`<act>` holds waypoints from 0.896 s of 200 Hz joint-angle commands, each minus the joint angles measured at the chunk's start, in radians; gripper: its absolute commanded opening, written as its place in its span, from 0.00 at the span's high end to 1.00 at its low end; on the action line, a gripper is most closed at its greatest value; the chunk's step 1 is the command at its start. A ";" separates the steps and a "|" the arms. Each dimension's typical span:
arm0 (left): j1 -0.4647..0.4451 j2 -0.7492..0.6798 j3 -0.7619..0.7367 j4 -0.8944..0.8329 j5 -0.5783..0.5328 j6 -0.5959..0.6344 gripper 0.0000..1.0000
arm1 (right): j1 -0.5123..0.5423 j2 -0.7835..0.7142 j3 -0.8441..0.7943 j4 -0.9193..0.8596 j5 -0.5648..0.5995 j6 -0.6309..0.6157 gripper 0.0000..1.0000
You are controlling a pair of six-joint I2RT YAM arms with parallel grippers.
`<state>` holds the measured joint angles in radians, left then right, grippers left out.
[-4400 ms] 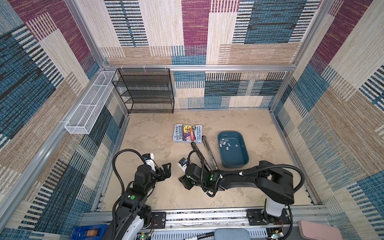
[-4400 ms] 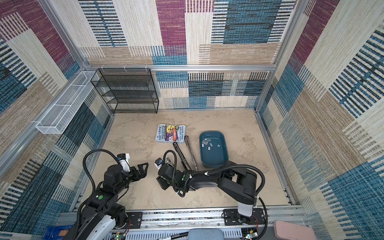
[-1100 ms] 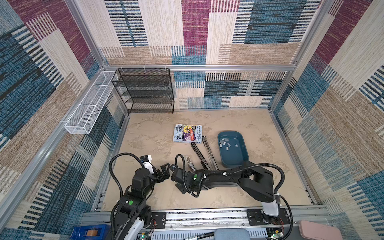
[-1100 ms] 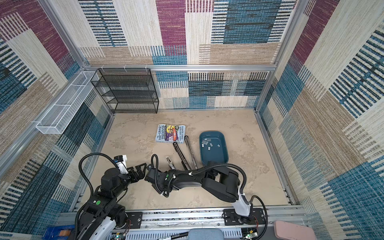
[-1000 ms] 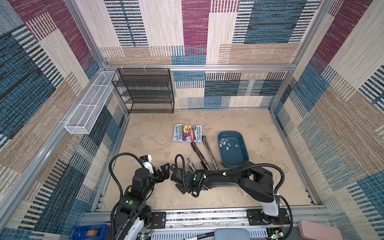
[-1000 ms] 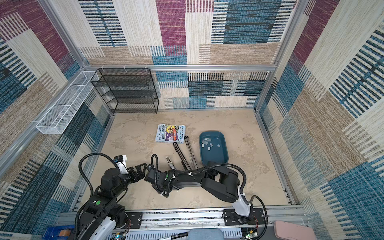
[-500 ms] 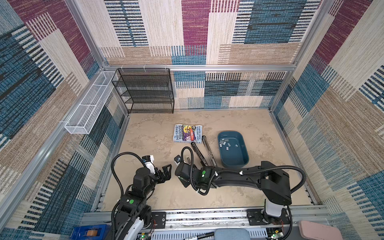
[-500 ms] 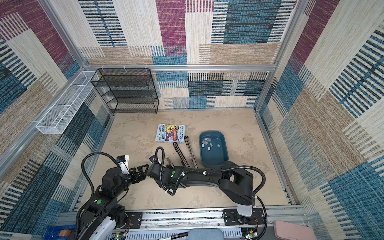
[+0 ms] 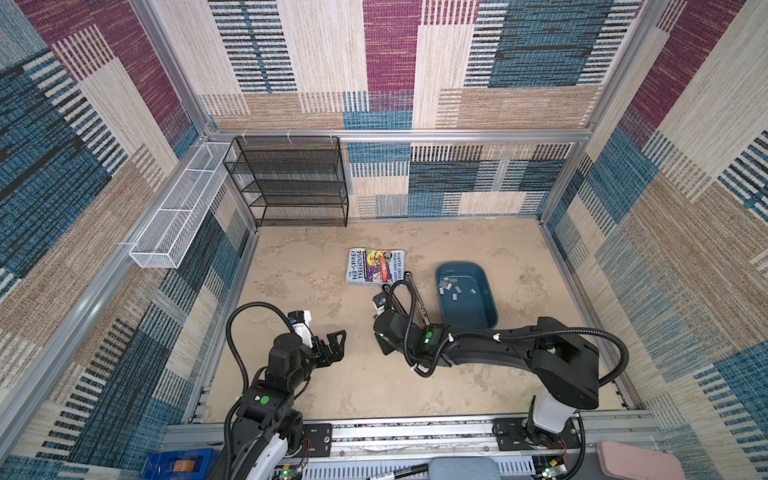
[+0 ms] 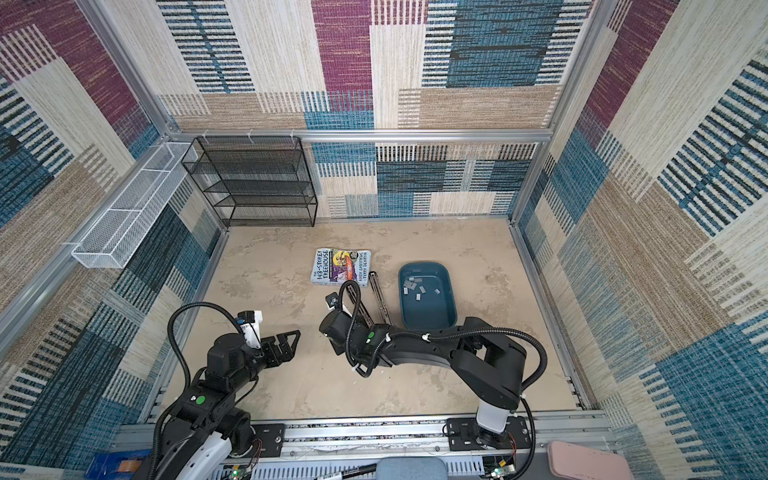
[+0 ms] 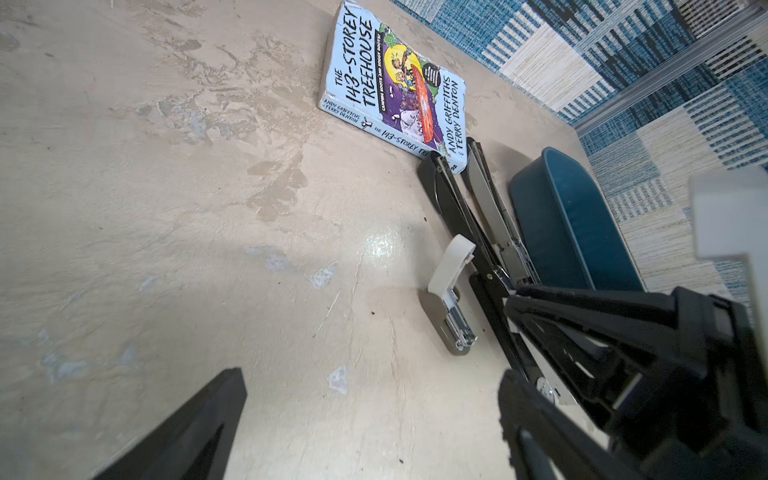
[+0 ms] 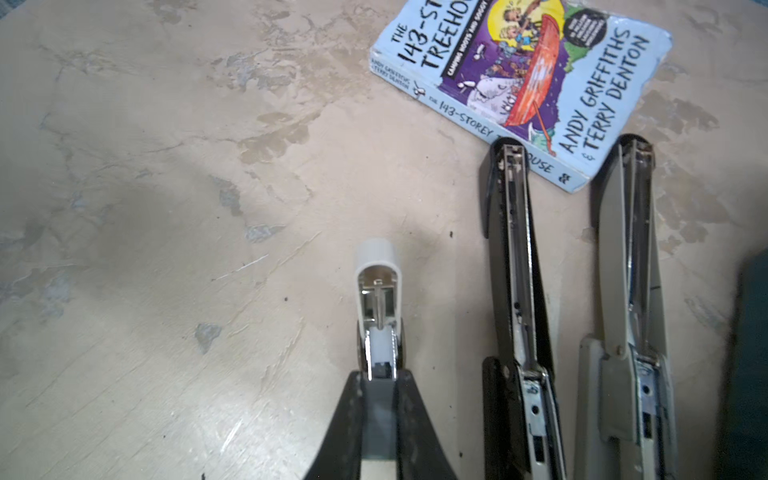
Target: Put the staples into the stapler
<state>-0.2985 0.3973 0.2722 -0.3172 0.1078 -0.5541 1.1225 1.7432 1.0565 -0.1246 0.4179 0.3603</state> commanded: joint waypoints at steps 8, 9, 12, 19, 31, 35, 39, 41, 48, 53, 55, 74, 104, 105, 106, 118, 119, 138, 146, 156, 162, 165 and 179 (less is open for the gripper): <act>0.000 -0.002 0.000 0.049 0.003 0.007 0.01 | -0.010 0.018 -0.025 0.107 -0.020 -0.028 0.90; 0.000 -0.003 0.000 0.049 0.003 0.007 0.01 | -0.011 0.019 -0.025 0.107 -0.020 -0.028 0.90; 0.001 -0.003 0.000 0.049 0.003 0.008 0.01 | -0.011 0.021 -0.026 0.109 -0.022 -0.027 0.91; 0.000 -0.003 -0.001 0.050 0.004 0.007 0.01 | -0.010 0.028 -0.026 0.111 -0.021 -0.023 0.90; 0.000 -0.003 0.000 0.049 0.005 0.007 0.01 | -0.014 0.040 -0.027 0.111 -0.015 -0.020 0.91; 0.001 -0.004 -0.001 0.049 0.006 0.008 0.01 | -0.014 0.044 -0.027 0.111 -0.012 -0.020 0.91; 0.000 -0.004 0.000 0.049 0.006 0.007 0.01 | -0.016 0.048 -0.028 0.112 -0.012 -0.019 0.91; 0.000 -0.005 0.000 0.049 0.005 0.007 0.01 | -0.016 0.050 -0.029 0.111 -0.012 -0.019 0.91; 0.000 -0.004 -0.001 0.049 0.004 0.005 0.01 | -0.018 0.053 -0.029 0.110 -0.009 -0.020 0.92; 0.001 -0.004 0.000 0.047 0.003 0.006 0.01 | -0.018 0.054 -0.029 0.110 -0.008 -0.017 0.91; 0.001 -0.004 0.000 0.048 0.003 0.006 0.01 | -0.018 0.055 -0.029 0.110 -0.008 -0.017 0.91; 0.001 -0.005 -0.001 0.047 0.005 0.006 0.01 | -0.021 0.061 -0.030 0.111 -0.014 -0.019 0.91; 0.001 -0.005 -0.001 0.048 0.002 0.005 0.01 | -0.020 0.078 -0.034 0.112 -0.018 -0.011 0.92; 0.000 -0.006 -0.001 0.049 0.003 0.005 0.01 | -0.020 0.078 -0.035 0.112 -0.018 -0.011 0.92; 0.000 -0.004 0.000 0.048 0.003 0.005 0.01 | -0.021 0.078 -0.035 0.112 -0.017 -0.011 0.92; 0.000 -0.005 0.000 0.049 0.001 0.004 0.01 | -0.021 0.081 -0.036 0.111 -0.016 -0.011 0.92; 0.000 -0.006 0.001 0.049 0.001 0.004 0.01 | -0.022 0.081 -0.035 0.112 -0.017 -0.011 0.92; 0.000 -0.005 -0.001 0.048 0.002 0.004 0.01 | -0.023 0.084 -0.033 0.110 -0.026 -0.012 0.92; 0.000 -0.006 -0.001 0.049 0.001 0.003 0.01 | -0.023 0.085 -0.033 0.110 -0.029 -0.011 0.92; 0.001 -0.006 -0.002 0.049 0.002 0.004 0.01 | -0.023 0.088 -0.033 0.108 -0.030 -0.009 0.92; 0.000 -0.006 -0.002 0.049 0.002 0.005 0.01 | -0.023 0.090 -0.032 0.106 -0.031 -0.009 0.92; 0.000 -0.005 -0.002 0.049 0.001 0.004 0.01 | -0.024 0.089 -0.033 0.106 -0.031 -0.009 0.92; -0.001 -0.005 -0.001 0.049 0.001 0.005 0.01 | -0.024 0.090 -0.035 0.109 -0.033 -0.008 0.92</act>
<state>-0.2985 0.3923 0.2722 -0.2955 0.1101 -0.5545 1.0988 1.8286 1.0218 -0.0425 0.3939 0.3466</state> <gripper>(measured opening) 0.986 0.152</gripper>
